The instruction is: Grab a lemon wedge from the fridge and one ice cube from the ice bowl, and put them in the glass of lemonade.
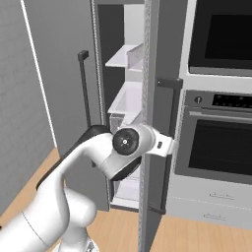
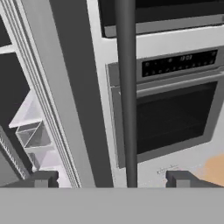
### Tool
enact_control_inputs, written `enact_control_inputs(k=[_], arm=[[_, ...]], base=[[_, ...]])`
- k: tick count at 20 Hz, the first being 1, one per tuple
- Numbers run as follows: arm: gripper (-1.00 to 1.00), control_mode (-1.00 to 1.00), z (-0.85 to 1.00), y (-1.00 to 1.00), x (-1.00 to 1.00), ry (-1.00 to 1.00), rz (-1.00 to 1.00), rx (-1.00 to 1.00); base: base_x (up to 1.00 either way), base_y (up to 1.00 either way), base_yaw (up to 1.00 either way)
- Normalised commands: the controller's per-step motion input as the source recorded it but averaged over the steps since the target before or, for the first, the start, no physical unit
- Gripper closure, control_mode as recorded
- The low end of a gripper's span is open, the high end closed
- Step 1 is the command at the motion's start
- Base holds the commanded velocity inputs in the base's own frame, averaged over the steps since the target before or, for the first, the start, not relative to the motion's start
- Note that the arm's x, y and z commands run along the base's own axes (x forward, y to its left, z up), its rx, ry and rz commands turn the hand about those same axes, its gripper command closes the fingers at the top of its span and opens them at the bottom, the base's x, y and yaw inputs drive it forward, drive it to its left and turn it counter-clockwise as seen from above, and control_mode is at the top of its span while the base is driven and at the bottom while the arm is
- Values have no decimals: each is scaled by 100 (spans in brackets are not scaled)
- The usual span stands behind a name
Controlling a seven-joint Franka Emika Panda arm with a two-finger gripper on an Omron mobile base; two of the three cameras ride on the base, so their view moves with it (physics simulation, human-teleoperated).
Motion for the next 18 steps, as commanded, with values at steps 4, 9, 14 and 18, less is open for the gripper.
enact_control_inputs(k=[4, 9, 14, 18], arm=[[-100, -100, 95, 50, -27, 1, 19, -1], [-100, -100, 38, 80, 5, 23, 7, -9], [-100, -100, 4, 85, 2, 21, 0, -18], [-100, -100, -16, 40, 54, 8, -11, -26]], base=[[0, 0, 0], [0, 0, 0], [0, 0, 0], [0, 0, 0]])
